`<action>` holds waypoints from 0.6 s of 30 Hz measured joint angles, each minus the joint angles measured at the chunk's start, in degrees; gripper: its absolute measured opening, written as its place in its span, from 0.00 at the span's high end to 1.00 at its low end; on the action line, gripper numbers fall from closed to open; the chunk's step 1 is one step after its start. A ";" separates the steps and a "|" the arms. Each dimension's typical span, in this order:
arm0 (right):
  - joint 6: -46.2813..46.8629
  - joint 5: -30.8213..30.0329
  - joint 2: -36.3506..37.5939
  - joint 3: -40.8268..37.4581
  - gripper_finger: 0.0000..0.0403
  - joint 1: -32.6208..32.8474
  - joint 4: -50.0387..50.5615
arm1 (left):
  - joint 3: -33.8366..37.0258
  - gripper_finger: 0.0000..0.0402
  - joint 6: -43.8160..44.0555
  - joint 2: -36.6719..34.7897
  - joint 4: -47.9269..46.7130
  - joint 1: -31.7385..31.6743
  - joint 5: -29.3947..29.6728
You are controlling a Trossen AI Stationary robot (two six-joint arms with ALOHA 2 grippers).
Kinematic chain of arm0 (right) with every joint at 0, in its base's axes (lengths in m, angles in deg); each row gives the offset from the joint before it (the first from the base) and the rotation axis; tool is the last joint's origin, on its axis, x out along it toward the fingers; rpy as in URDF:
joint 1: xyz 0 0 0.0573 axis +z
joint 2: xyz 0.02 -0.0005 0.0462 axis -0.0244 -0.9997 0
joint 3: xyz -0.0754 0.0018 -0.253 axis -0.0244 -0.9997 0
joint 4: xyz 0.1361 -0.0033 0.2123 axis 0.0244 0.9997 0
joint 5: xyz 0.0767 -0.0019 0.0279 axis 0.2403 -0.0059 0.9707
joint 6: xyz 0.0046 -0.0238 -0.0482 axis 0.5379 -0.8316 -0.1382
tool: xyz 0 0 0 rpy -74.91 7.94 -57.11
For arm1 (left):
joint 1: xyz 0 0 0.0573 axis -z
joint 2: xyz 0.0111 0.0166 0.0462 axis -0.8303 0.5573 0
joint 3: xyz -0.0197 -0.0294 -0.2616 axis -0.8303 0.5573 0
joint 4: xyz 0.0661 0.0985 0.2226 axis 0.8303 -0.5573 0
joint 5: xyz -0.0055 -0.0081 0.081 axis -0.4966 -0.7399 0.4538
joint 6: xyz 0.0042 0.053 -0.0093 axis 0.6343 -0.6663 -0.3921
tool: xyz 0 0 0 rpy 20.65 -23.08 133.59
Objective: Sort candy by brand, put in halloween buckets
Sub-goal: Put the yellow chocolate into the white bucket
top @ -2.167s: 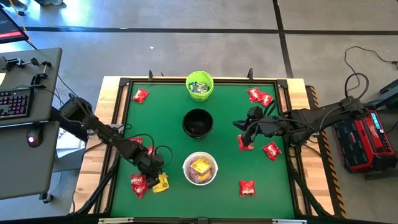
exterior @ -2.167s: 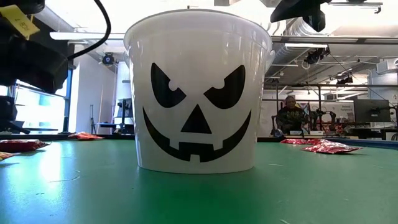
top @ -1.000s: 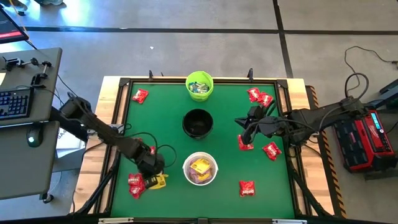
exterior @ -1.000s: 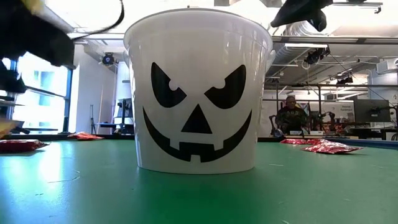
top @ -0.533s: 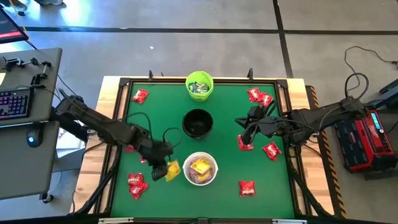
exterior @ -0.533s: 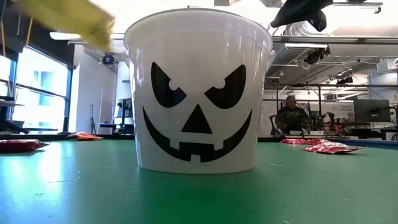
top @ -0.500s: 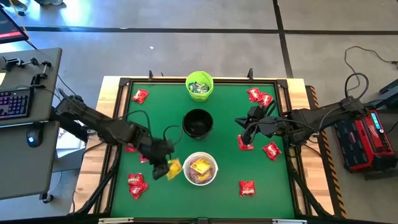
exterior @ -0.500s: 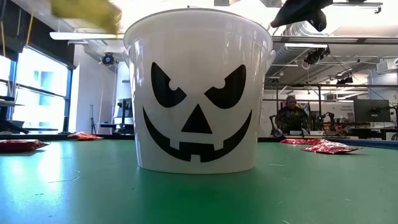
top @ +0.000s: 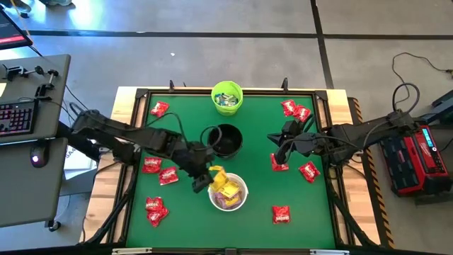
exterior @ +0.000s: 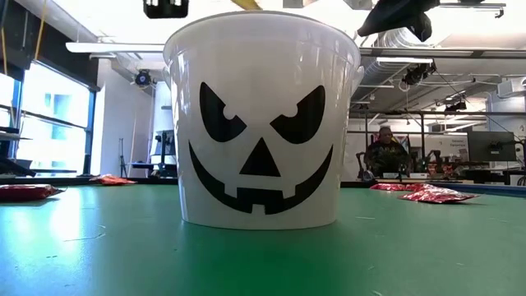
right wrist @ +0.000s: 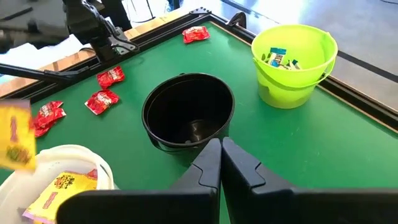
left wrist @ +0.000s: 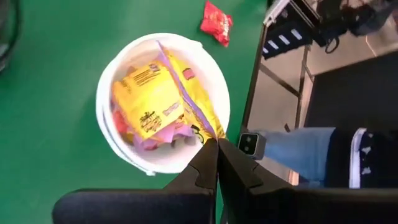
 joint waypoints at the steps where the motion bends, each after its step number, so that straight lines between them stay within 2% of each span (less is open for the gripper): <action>1: -0.01 0.00 0.00 0.00 1.00 0.00 0.00 | -0.19 1.00 -0.77 0.85 0.22 -0.09 -0.51; 11: -0.21 6.94 0.00 0.00 1.00 0.00 0.14 | -2.81 1.00 -7.27 9.15 0.27 -0.63 -4.68; 18: 0.23 7.21 0.00 0.00 1.00 0.00 0.74 | -2.90 1.00 -8.37 13.55 1.51 -0.71 -6.59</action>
